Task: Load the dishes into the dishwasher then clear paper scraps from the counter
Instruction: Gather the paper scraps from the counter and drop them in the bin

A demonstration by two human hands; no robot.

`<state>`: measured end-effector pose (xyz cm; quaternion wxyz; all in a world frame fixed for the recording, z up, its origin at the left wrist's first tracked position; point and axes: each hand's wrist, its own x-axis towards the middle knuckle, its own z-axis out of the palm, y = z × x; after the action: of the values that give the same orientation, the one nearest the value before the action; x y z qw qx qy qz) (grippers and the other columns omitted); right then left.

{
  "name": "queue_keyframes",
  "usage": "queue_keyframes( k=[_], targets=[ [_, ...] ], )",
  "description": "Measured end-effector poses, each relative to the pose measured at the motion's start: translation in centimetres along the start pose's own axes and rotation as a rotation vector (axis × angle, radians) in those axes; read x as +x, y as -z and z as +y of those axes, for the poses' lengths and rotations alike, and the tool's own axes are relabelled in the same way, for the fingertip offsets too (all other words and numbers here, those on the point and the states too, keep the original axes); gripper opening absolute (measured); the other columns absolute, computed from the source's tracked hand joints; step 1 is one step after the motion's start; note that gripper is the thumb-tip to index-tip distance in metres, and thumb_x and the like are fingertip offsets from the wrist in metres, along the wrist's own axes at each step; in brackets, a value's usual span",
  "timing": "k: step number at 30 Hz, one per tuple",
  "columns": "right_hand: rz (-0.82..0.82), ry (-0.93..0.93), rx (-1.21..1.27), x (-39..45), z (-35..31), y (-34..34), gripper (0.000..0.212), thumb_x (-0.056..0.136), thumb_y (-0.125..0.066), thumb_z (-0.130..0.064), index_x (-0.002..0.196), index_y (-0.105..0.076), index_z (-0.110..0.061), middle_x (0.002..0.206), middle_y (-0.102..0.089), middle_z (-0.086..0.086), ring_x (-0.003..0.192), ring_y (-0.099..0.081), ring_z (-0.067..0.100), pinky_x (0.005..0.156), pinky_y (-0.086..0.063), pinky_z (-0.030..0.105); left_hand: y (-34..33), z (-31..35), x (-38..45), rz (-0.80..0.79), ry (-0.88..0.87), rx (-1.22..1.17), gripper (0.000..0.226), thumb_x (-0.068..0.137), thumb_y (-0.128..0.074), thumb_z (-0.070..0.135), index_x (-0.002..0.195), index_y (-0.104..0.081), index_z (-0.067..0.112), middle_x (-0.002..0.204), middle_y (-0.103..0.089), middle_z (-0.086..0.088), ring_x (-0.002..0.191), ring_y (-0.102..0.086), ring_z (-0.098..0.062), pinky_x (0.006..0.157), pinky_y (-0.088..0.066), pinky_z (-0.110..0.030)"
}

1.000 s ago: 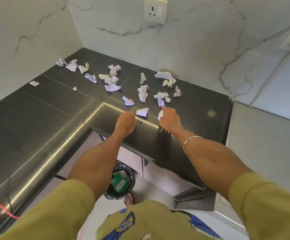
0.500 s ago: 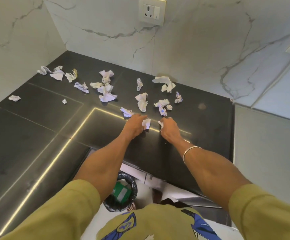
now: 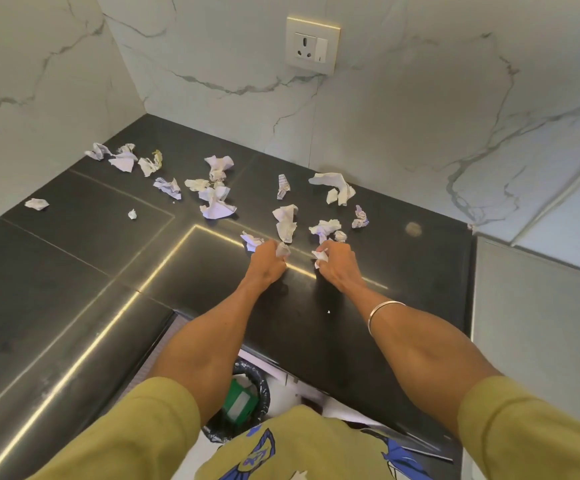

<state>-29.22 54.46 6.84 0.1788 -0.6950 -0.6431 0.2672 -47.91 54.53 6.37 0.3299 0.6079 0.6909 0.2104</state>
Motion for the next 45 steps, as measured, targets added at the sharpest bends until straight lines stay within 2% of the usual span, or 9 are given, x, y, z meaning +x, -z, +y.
queue_keyframes(
  k=[4, 10, 15, 19, 23, 27, 33, 36, 45],
  targets=[
    [-0.004, 0.078, 0.094, 1.2, -2.8, 0.1, 0.03, 0.076, -0.074, -0.02, 0.105, -0.071, -0.02, 0.1, -0.07, 0.003, 0.093, -0.064, 0.022, 0.08, -0.051, 0.03, 0.8, -1.3, 0.8, 0.121, 0.228, -0.222, 0.03, 0.084, -0.051, 0.02, 0.11, -0.056, 0.008, 0.105, -0.062, -0.01, 0.095, -0.061, -0.031, 0.087, -0.054, -0.043],
    [-0.064, 0.201, 0.222, 2.3, -8.4, -1.4, 0.029, 0.073, -0.078, -0.029, 0.101, -0.071, -0.025, 0.094, -0.071, -0.002, 0.081, -0.064, 0.013, 0.067, -0.047, 0.022, 4.2, -0.7, -0.5, 0.323, 0.414, -0.837, 0.034, 0.083, -0.052, 0.008, 0.117, -0.053, 0.01, 0.097, -0.067, -0.012, 0.079, -0.07, -0.027, 0.066, -0.059, -0.033],
    [-0.187, 0.342, 0.246, 1.9, -12.1, -4.0, 0.035, 0.069, -0.084, -0.027, 0.096, -0.062, -0.024, 0.081, -0.067, -0.005, 0.073, -0.065, 0.013, 0.066, -0.055, 0.031, 6.2, -1.9, -1.1, 0.354, 0.554, -1.183, 0.03, 0.075, -0.053, 0.012, 0.101, -0.067, 0.006, 0.103, -0.071, -0.019, 0.081, -0.069, -0.026, 0.063, -0.057, -0.033],
    [-0.248, 0.38, 0.181, 1.6, -13.4, -5.9, 0.045, 0.061, -0.09, -0.036, 0.09, -0.058, -0.023, 0.077, -0.067, -0.006, 0.066, -0.063, 0.01, 0.061, -0.051, 0.025, 7.6, -0.9, -3.0, 0.284, 0.613, -1.425, 0.027, 0.089, -0.033, 0.013, 0.075, -0.055, 0.009, 0.065, -0.068, -0.008, 0.049, -0.062, -0.021, 0.055, -0.043, -0.027],
    [-0.312, 0.443, 0.081, 1.2, -13.7, -7.3, 0.021, 0.065, -0.087, -0.023, 0.074, -0.069, -0.017, 0.071, -0.067, -0.008, 0.064, -0.06, 0.006, 0.065, -0.045, 0.02, 7.8, -2.0, -3.0, 0.304, 0.686, -1.416, 0.024, 0.085, -0.047, 0.031, 0.071, -0.05, 0.012, 0.057, -0.06, -0.003, 0.044, -0.048, -0.017, 0.05, -0.03, -0.022],
    [-0.324, 0.53, 0.027, 0.7, -14.4, -8.1, 0.003, 0.076, -0.076, -0.018, 0.079, -0.076, -0.019, 0.076, -0.073, -0.005, 0.067, -0.063, 0.008, 0.068, -0.049, 0.023, 6.5, -4.6, -0.8, 0.44, 0.799, -1.424, 0.027, 0.08, -0.059, 0.035, 0.081, -0.058, 0.009, 0.077, -0.062, -0.01, 0.059, -0.056, -0.023, 0.059, -0.046, -0.03],
    [-0.353, 0.66, 0.097, 1.1, -15.6, -7.4, 0.018, 0.081, -0.065, -0.003, 0.09, -0.075, -0.015, 0.089, -0.073, -0.003, 0.083, -0.067, 0.011, 0.076, -0.049, 0.023, 7.2, -4.4, -0.2, 0.71, 0.966, -1.454, 0.02, 0.09, -0.049, 0.028, 0.087, -0.054, 0.009, 0.077, -0.056, -0.006, 0.058, -0.052, -0.021, 0.055, -0.044, -0.025],
    [-0.197, 0.588, 0.242, 1.4, -15.8, -7.5, 0.018, 0.075, -0.081, -0.021, 0.084, -0.066, -0.022, 0.08, -0.066, -0.018, 0.072, -0.061, 0.002, 0.069, -0.043, 0.017, 7.7, -4.7, 0.0, 0.837, 0.983, -1.355, 0.028, 0.093, -0.045, 0.037, 0.105, -0.052, 0.013, 0.088, -0.058, -0.009, 0.069, -0.057, -0.026, 0.07, -0.051, -0.034],
    [-0.259, 0.402, -0.057, 5.1, -13.3, -8.6, 0.035, 0.076, -0.066, -0.027, 0.11, -0.059, -0.032, 0.112, -0.058, -0.002, 0.1, -0.057, 0.016, 0.079, -0.047, 0.029, 9.5, -8.9, 1.6, 0.651, 0.999, -1.361, 0.028, 0.086, -0.055, 0.033, 0.074, -0.057, 0.008, 0.057, -0.045, -0.002, 0.042, -0.03, -0.014, 0.044, -0.024, -0.023]
  ],
)
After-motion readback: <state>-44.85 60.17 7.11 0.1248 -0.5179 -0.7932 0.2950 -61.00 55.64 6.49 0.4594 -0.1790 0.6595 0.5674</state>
